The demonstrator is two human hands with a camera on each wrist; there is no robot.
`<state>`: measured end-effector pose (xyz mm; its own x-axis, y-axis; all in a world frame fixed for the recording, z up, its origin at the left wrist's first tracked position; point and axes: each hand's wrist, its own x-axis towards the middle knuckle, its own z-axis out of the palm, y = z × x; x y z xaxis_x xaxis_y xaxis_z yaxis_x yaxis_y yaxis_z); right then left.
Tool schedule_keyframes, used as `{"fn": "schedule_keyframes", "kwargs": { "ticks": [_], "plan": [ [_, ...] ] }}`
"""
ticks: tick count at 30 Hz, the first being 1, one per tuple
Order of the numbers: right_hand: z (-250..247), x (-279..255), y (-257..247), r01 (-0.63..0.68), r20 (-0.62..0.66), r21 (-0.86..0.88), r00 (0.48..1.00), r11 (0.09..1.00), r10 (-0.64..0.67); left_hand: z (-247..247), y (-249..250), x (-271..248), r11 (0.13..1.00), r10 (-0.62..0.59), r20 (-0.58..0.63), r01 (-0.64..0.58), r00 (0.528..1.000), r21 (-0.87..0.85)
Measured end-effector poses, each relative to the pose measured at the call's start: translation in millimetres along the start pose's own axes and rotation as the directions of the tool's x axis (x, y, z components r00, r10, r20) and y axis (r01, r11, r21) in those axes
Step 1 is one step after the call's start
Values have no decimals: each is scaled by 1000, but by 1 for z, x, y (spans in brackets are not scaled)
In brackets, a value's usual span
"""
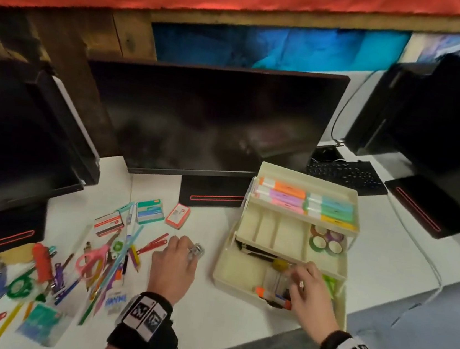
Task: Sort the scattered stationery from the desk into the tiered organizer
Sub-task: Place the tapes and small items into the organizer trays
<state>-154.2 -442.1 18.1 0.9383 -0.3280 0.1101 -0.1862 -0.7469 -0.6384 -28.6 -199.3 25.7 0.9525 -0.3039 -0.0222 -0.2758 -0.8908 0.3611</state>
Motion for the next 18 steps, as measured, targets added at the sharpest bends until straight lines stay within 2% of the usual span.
{"fn": "schedule_keyframes", "kwargs": {
  "ticks": [4,6,9,14,18],
  "plan": [
    [-11,-10,25,-34,203,-186,977,982,72,2,-3,-3,997,17,-54,-20,998,-70],
    [-9,-6,33,37,307,-305,950,952,61,2,3,-2,996,31,-71,-37,997,-84],
    [0,8,28,134,458,-373,887,918,56,3,14,1,994,60,-75,-66,995,-91],
    [15,39,18,104,503,-498,843,861,190,6,30,-3,991,83,-14,-84,996,-103],
    [20,45,17,108,522,-509,828,854,206,6,31,-8,990,80,-1,-79,997,-119]
  ]
}}
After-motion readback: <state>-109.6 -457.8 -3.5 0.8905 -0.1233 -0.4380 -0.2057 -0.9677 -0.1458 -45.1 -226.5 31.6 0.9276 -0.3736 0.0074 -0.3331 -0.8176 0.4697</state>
